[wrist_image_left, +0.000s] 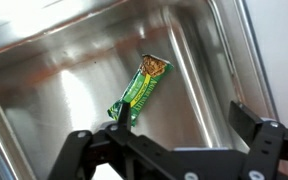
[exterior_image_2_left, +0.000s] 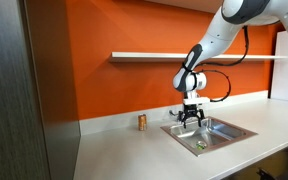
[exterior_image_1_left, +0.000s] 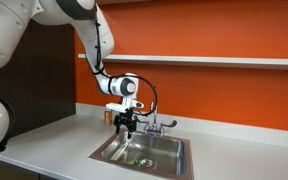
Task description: Put the green packet inside the sink
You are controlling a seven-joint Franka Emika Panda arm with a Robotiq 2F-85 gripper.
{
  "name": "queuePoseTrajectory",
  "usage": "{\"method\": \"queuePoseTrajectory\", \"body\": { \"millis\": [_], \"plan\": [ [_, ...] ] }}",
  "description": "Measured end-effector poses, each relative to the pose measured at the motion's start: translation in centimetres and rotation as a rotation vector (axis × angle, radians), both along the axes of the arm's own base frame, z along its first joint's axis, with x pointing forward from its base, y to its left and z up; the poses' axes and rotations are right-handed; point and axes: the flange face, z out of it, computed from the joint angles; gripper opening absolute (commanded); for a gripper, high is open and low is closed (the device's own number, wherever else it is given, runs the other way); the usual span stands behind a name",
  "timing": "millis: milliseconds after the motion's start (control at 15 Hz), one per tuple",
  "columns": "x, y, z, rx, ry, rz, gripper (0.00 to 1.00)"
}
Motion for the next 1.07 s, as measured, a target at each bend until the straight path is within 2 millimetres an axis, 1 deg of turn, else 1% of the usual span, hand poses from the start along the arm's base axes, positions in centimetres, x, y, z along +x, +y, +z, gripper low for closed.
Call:
{"method": "queuePoseTrajectory", "body": {
  "millis": [267, 533, 800, 1067],
  "plan": [
    [-2.1, 4.0, 2.9, -0.007, 0.015, 0.092, 1.0],
    [-4.9, 7.8, 5.9, -0.002, 0.015, 0.136, 1.0],
    [-8.3, 10.8, 8.3, -0.003, 0.011, 0.153, 1.0],
    [-11.8, 13.2, 10.0, -0.011, 0.027, 0.172, 1.0]
  ]
}}
